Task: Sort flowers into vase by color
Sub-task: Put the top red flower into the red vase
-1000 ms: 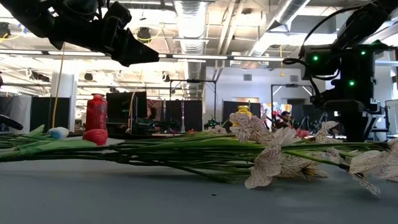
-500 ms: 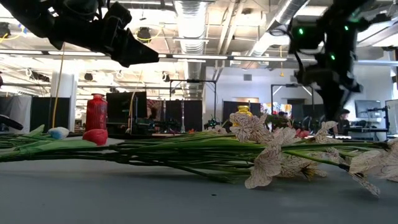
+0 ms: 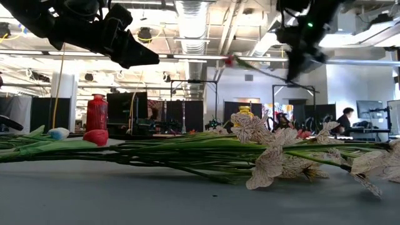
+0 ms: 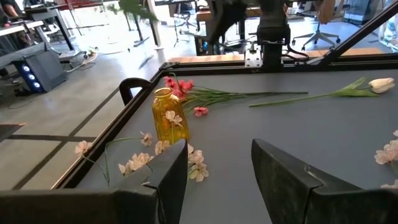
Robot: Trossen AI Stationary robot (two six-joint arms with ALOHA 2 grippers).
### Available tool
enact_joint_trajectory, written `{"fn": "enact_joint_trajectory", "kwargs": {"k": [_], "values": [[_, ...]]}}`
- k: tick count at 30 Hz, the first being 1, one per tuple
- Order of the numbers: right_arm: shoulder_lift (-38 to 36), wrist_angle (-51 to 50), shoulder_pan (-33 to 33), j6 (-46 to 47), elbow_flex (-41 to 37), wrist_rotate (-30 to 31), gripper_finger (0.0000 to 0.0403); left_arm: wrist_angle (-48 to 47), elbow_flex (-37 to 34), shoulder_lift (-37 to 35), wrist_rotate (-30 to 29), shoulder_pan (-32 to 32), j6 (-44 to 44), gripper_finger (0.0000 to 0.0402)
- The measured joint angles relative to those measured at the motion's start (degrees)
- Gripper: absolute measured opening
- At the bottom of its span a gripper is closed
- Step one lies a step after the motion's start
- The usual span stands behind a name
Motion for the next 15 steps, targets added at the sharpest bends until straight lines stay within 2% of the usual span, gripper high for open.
{"fn": "enact_joint_trajectory", "kwargs": {"k": [3, 7, 11, 15], "values": [[-0.05, 13.17, 1.02, -5.74, -1.27, -2.81, 0.0023, 0.31, 0.00, 0.00, 0.66, 0.00, -0.07, 0.0169], [1.34, 32.83, 2.60, -12.55, -3.70, -10.07, 0.0023, 5.64, 0.00, 1.55, 5.24, 0.01, -1.25, 0.0169], [4.10, 50.34, 3.53, -13.97, -6.58, -18.58, 0.0023, 15.82, 0.02, 6.08, 10.91, -0.25, -3.52, 0.0169], [9.73, 60.59, 5.18, -13.54, -7.05, -21.98, 0.0023, 28.72, 0.02, 13.09, 11.98, -1.27, -6.07, 0.0169]]}}
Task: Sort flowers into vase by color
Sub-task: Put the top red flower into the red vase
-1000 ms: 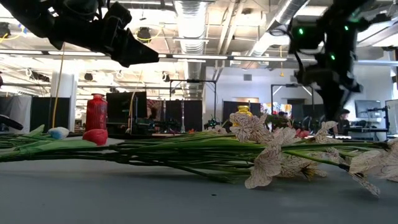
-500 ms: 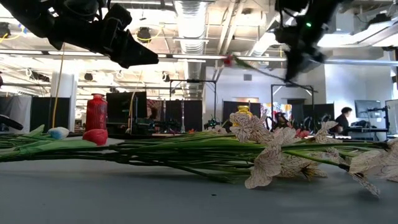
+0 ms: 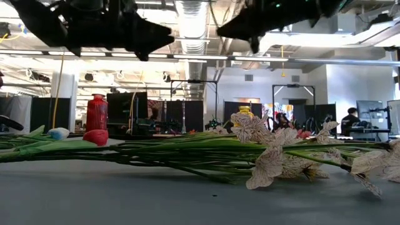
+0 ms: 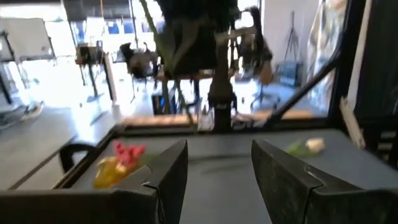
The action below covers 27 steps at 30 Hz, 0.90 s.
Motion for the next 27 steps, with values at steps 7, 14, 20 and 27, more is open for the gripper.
{"fn": "enact_joint_trajectory", "kwargs": {"k": [7, 14, 20, 27], "values": [[9.24, 6.94, 3.09, -0.03, -0.15, -1.03, 0.0023, 14.51, -0.02, 8.48, -0.34, -0.48, -3.96, 0.0169], [15.35, 15.60, 4.67, -0.19, -0.09, -0.96, 0.0023, 16.83, 0.00, 10.96, -0.52, -0.45, -6.11, 0.0169], [18.82, 19.20, 4.64, -0.15, 0.35, -0.94, 0.0023, 16.83, 0.00, 10.94, 0.00, -0.39, -7.06, 0.0169], [22.23, 19.27, 4.91, -0.47, 3.36, -0.91, 0.0023, 16.34, 0.02, 10.94, -1.08, -0.37, -7.67, 0.0169]]}}
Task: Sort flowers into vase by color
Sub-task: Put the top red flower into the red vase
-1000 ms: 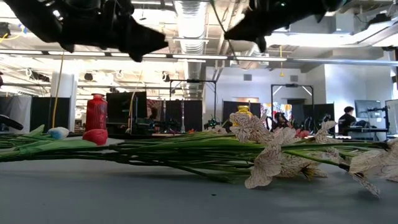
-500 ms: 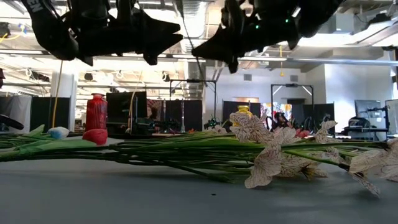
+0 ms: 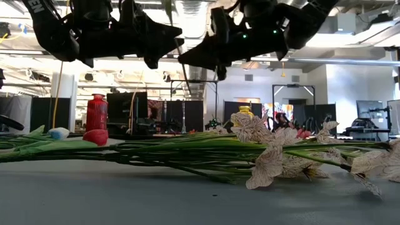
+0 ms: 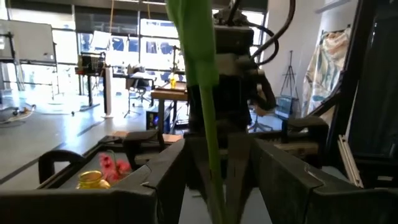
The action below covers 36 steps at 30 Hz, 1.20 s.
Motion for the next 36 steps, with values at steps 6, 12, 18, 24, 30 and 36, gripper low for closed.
{"fn": "enact_joint_trajectory", "kwargs": {"k": [6, 12, 18, 24, 30, 36], "values": [[0.20, -0.01, -0.15, -1.12, 0.74, 0.01, 0.0023, -0.70, 0.00, 0.00, 0.75, 0.63, -0.02, 0.0169], [-0.52, -0.35, -0.37, -1.72, 0.72, 0.04, 0.0023, -1.42, 0.00, -0.02, 1.17, 1.99, -0.98, 0.0169], [-0.50, -0.10, -0.60, -3.00, 0.72, 0.23, 0.0023, -1.60, 0.00, -0.02, 1.78, 2.12, -1.32, 0.0166], [-0.50, 0.74, -0.92, -3.14, 0.72, 0.21, 0.0023, -1.60, 0.00, -0.02, 2.59, 2.14, -1.31, 0.0114], [-0.50, 0.79, -0.97, -3.16, 0.72, 0.21, 0.0025, -1.62, 0.00, -0.04, 2.91, 2.14, 0.90, 0.0040], [-0.50, 0.79, -0.94, -3.16, 0.70, 0.19, 0.0047, -1.62, -0.02, -0.04, 4.64, 2.14, 1.95, 0.0005]]}}
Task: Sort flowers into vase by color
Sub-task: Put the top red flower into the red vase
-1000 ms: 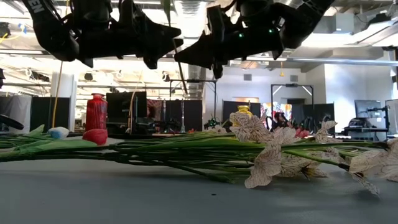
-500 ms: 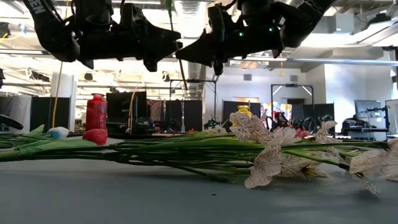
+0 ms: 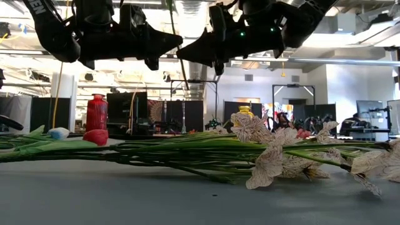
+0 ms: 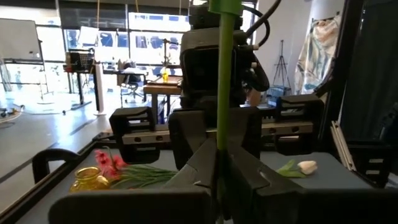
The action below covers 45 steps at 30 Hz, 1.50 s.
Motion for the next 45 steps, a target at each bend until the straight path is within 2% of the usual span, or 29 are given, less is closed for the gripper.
{"fn": "enact_joint_trajectory", "kwargs": {"k": [7, 12, 17, 23, 29, 33, 39, 45], "values": [[0.00, -0.14, 0.02, -1.45, -0.02, 0.00, 0.0081, 0.01, 0.00, 0.00, -0.13, 0.00, 0.03, 0.0001], [0.00, -0.61, -0.38, -1.68, -0.02, 0.01, 0.0129, -1.00, 0.02, -1.68, -0.46, 1.35, -0.43, 0.0001], [0.00, -0.87, -1.48, -1.64, -0.02, 0.00, 0.0193, -11.08, 0.02, -8.38, -1.49, 4.48, -0.56, 0.0000], [0.00, -3.79, -2.26, -1.92, -0.02, -0.05, 0.0244, -31.53, 0.02, -24.35, -11.92, 7.30, 1.18, 0.0000], [0.00, -6.26, -2.57, -5.66, -0.04, -0.17, 0.0248, -51.49, 0.07, -42.54, -26.54, 7.48, 1.77, 0.0000], [0.00, -6.05, -2.56, -7.56, -0.04, -0.18, 0.0249, -62.43, 0.07, -52.12, -36.15, 7.47, 1.67, 0.0000], [0.00, -6.11, -2.56, -8.66, -0.04, -0.20, 0.0249, -71.89, 0.07, -59.81, -47.33, 7.47, 1.21, 0.0000], [0.00, -6.14, -2.56, -8.61, -0.04, -0.20, 0.0249, -74.15, 0.07, -60.87, -50.35, 7.45, 1.67, 0.0000]]}}
